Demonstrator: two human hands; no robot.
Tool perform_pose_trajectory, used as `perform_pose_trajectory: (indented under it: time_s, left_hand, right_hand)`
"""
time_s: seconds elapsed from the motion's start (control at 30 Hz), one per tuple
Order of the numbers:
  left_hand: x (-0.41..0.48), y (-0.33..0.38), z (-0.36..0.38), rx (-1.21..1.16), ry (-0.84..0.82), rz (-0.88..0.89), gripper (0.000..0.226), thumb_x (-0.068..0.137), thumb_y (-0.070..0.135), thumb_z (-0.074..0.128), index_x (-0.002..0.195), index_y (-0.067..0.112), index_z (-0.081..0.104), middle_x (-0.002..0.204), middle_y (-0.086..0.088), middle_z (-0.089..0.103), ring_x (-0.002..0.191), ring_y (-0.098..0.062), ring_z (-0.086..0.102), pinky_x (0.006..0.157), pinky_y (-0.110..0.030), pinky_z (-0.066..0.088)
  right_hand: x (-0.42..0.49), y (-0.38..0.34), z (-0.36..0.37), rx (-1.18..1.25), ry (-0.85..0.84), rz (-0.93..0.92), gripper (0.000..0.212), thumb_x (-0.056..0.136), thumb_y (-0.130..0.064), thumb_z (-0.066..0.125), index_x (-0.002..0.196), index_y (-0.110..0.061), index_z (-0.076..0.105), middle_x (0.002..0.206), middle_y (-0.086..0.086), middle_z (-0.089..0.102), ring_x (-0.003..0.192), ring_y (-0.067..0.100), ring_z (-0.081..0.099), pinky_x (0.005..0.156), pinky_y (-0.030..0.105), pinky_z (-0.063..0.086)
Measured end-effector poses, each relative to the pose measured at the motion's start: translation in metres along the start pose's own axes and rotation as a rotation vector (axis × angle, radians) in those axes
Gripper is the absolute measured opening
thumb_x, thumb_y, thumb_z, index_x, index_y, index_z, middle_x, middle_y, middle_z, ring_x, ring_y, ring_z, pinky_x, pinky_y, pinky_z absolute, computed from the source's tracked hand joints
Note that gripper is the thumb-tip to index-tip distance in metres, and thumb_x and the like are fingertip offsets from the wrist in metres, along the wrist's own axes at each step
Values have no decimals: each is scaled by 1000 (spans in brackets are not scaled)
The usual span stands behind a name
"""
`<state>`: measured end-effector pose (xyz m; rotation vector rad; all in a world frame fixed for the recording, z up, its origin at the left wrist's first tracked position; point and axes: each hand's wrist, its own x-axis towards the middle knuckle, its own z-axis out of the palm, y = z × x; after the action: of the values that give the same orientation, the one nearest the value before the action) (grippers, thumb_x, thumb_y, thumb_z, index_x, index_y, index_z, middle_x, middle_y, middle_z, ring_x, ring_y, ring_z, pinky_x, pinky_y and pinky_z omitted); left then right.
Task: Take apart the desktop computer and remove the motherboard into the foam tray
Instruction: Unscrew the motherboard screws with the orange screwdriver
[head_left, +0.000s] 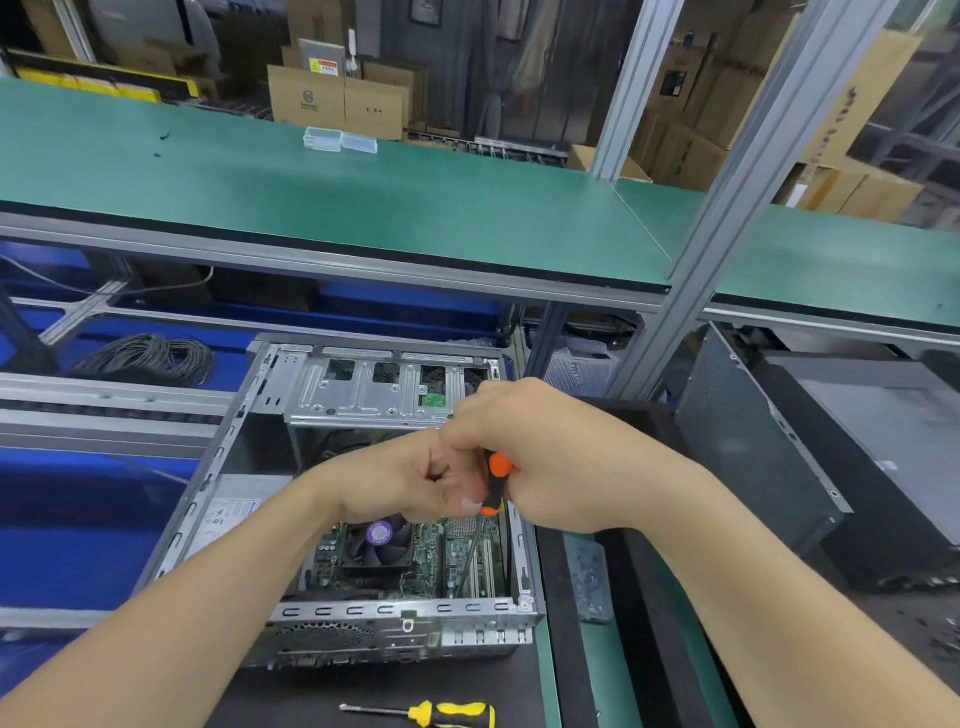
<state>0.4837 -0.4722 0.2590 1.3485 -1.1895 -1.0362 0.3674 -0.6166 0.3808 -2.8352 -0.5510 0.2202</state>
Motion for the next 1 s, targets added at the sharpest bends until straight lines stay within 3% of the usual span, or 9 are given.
perform_pose_trajectory:
  time_s: [0.2,0.3,0.4,0.47,0.57,0.67,0.8,0.9,1.0]
  left_hand:
    - [-2,-6,3,64,170,19,36,80,11,79,71,3,45,64,-15,38,65,-21,38,63,-17,40]
    - [-1,-3,13,26,259,49,24,75,8,78,79,7,54,65,-14,48,65,-13,45,62,-21,42]
    - [1,-5,19,104,309,24,20,74,17,77,70,31,63,59,2,50,62,-6,44,59,-19,38]
    - [1,-10,19,96,275,25,36,81,8,77,66,38,63,59,17,52,58,1,45,58,-17,39]
    - [-3,-12,14,33,260,56,29,81,16,82,79,36,62,71,13,56,67,-6,51,62,-19,41]
    - [-9,-14,8,-89,191,70,23,83,21,81,81,32,61,66,-12,44,64,-40,41,63,-34,30]
    - [-11,-20,-6,-162,93,5,46,82,32,85,76,-3,55,59,-26,30,55,-45,29,63,-43,27]
    - [-10,-13,-10,-155,28,44,5,82,19,72,80,23,74,59,-11,32,54,-32,23,54,-33,19]
    - [-7,-14,-10,-173,2,33,14,85,21,72,77,33,76,58,7,37,54,-22,21,51,-31,16]
  right_hand:
    - [-2,-8,7,51,160,58,9,90,-28,65,95,-25,59,90,-10,55,85,11,55,72,35,51]
    - [6,-14,13,-435,267,304,50,96,-72,42,84,-24,42,66,-5,43,62,25,46,58,36,41]
    - [15,-21,14,-428,291,436,66,92,-83,33,71,-20,34,61,-2,31,55,27,33,58,36,28]
    - [19,-19,16,-345,256,392,56,96,-74,43,79,-21,39,64,-1,32,62,30,38,60,37,31]
    - [15,-16,9,-86,135,236,27,100,-52,56,92,-27,51,75,-2,53,75,25,55,60,38,46]
    - [7,-10,-5,23,29,92,6,96,-33,67,94,-32,62,88,-9,61,85,10,56,75,38,53]
    - [7,-8,-12,23,-62,55,30,77,1,64,78,-27,73,87,-7,64,83,12,60,75,43,55]
    - [10,-10,-5,96,-67,54,40,68,10,56,75,-24,77,75,-11,64,75,3,59,68,30,52]
    - [8,-8,-4,121,-66,33,43,69,11,55,78,-25,77,79,-9,67,78,10,62,69,32,52]
